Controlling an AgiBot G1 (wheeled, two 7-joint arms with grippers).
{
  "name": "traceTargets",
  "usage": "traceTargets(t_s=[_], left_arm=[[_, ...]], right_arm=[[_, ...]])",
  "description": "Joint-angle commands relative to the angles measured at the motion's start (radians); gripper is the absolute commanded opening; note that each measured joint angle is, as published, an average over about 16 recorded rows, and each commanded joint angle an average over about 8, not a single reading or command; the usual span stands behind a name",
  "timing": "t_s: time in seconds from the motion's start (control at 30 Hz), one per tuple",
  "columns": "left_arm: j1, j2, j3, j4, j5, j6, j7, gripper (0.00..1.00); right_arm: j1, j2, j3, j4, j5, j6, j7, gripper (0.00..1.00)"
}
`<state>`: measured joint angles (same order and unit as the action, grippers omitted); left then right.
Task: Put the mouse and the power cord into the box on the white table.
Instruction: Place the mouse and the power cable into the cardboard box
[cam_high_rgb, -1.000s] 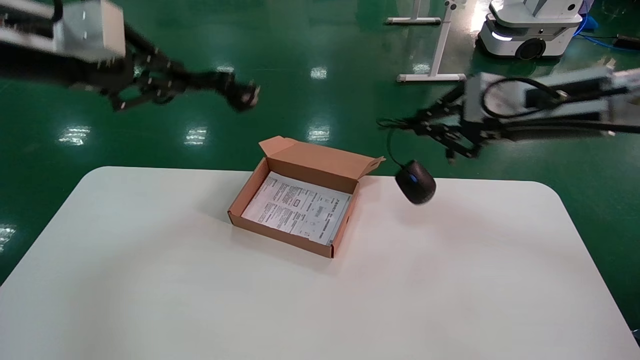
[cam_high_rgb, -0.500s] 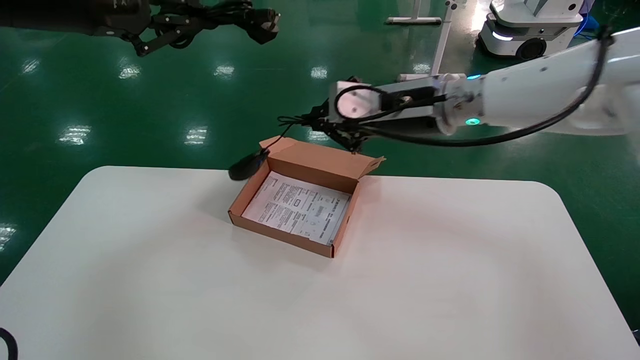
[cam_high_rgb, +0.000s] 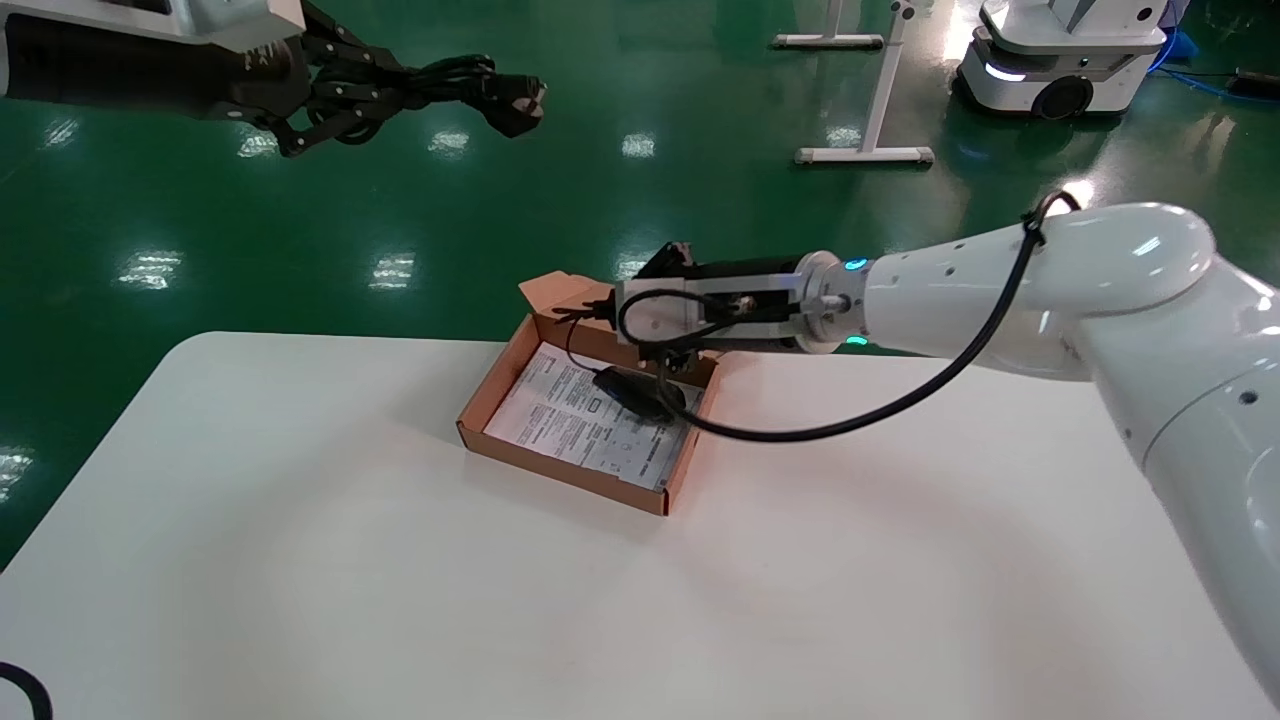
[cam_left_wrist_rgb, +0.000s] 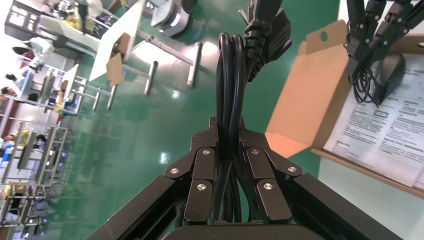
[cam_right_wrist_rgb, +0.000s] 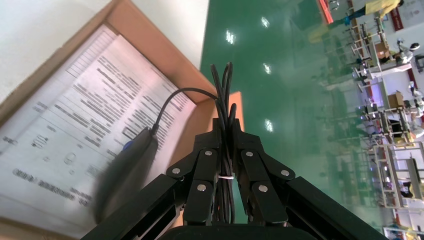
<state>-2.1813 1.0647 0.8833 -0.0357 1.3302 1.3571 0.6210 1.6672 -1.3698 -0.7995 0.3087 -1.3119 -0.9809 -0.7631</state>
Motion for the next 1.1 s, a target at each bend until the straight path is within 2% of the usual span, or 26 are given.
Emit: traceTargets(t_s=[0.03, 0.23, 0.27, 0.3, 0.6, 0.83, 0.97, 1.1], left_arm=[[0.0, 0.005, 0.003, 0.006, 0.004, 0.0, 0.0, 0.0], [0.004, 0.014, 0.013, 0.018, 0.018, 0.005, -0.004, 0.0], [0.006, 0.017, 0.017, 0.02, 0.023, 0.007, -0.006, 0.0], [0.009, 0.021, 0.022, 0.022, 0.032, 0.01, -0.009, 0.0], [0.078, 0.073, 0.069, 0.039, 0.099, 0.009, -0.028, 0.0], [0.161, 0.124, 0.06, 0.044, 0.086, -0.076, -0.024, 0.0], [0.2, 0.157, 0.052, 0.045, 0.074, -0.166, -0.022, 0.0], [0.242, 0.194, 0.047, 0.041, 0.066, -0.233, -0.017, 0.0]], right_arm=[[-0.027, -0.001, -0.023, 0.042, 0.005, 0.032, 0.011, 0.25], [-0.048, 0.001, -0.101, 0.1, 0.033, 0.063, 0.064, 0.9], [-0.048, 0.002, -0.113, 0.104, 0.037, 0.067, 0.072, 0.98], [-0.047, 0.002, -0.124, 0.108, 0.042, 0.072, 0.078, 1.0], [-0.035, 0.004, -0.203, 0.121, 0.088, 0.104, 0.113, 1.0], [-0.012, 0.013, -0.241, 0.1, 0.126, 0.115, 0.123, 1.0], [0.035, 0.04, -0.237, 0.036, 0.151, 0.089, 0.129, 1.0], [0.087, 0.091, -0.223, -0.04, 0.172, 0.027, 0.125, 1.0]])
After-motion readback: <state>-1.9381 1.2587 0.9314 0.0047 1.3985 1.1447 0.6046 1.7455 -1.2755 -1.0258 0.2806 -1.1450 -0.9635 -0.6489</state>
